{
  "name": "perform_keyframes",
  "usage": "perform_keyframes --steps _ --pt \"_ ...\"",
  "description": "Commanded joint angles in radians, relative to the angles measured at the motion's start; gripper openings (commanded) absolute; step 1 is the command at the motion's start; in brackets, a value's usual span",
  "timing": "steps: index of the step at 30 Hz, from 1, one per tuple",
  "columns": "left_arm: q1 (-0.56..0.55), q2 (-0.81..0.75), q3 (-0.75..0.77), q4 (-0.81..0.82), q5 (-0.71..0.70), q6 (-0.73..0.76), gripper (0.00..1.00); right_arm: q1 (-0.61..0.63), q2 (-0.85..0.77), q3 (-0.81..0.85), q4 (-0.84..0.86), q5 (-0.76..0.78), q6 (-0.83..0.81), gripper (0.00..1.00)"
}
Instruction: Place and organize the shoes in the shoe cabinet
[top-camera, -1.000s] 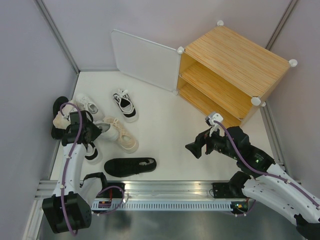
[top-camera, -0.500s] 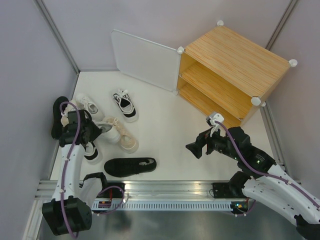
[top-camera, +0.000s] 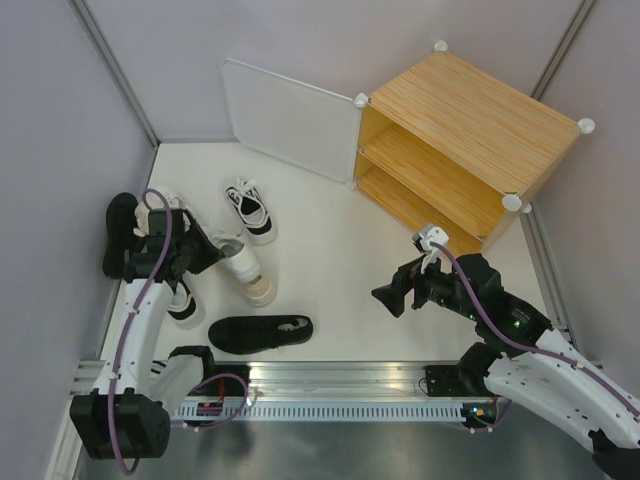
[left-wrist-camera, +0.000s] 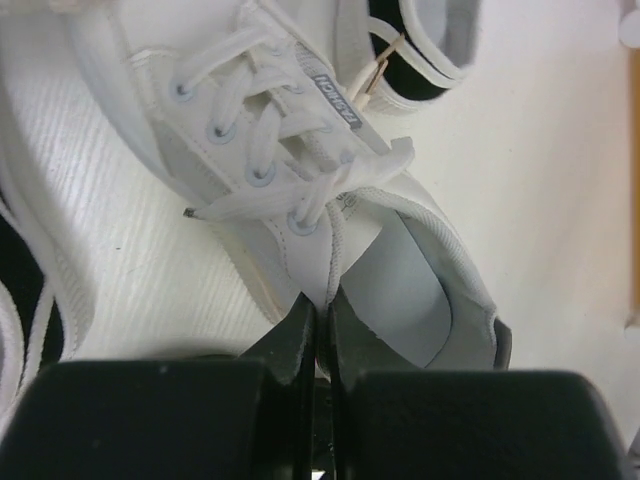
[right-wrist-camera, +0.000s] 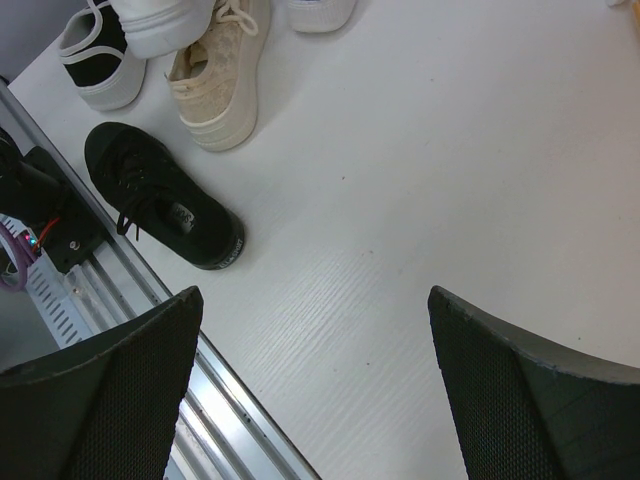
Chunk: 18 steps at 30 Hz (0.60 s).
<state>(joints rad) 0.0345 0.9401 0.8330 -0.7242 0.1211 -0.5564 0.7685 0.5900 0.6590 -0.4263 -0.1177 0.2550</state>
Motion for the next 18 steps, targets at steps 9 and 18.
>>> perform_keyframes --steps 9,18 --pt "-0.088 0.011 0.149 0.150 0.140 0.099 0.02 0.005 -0.010 0.021 0.011 0.009 -0.013 0.97" --pt "-0.275 0.094 0.137 0.241 0.233 0.147 0.02 0.003 -0.024 0.030 0.012 0.050 0.001 0.97"
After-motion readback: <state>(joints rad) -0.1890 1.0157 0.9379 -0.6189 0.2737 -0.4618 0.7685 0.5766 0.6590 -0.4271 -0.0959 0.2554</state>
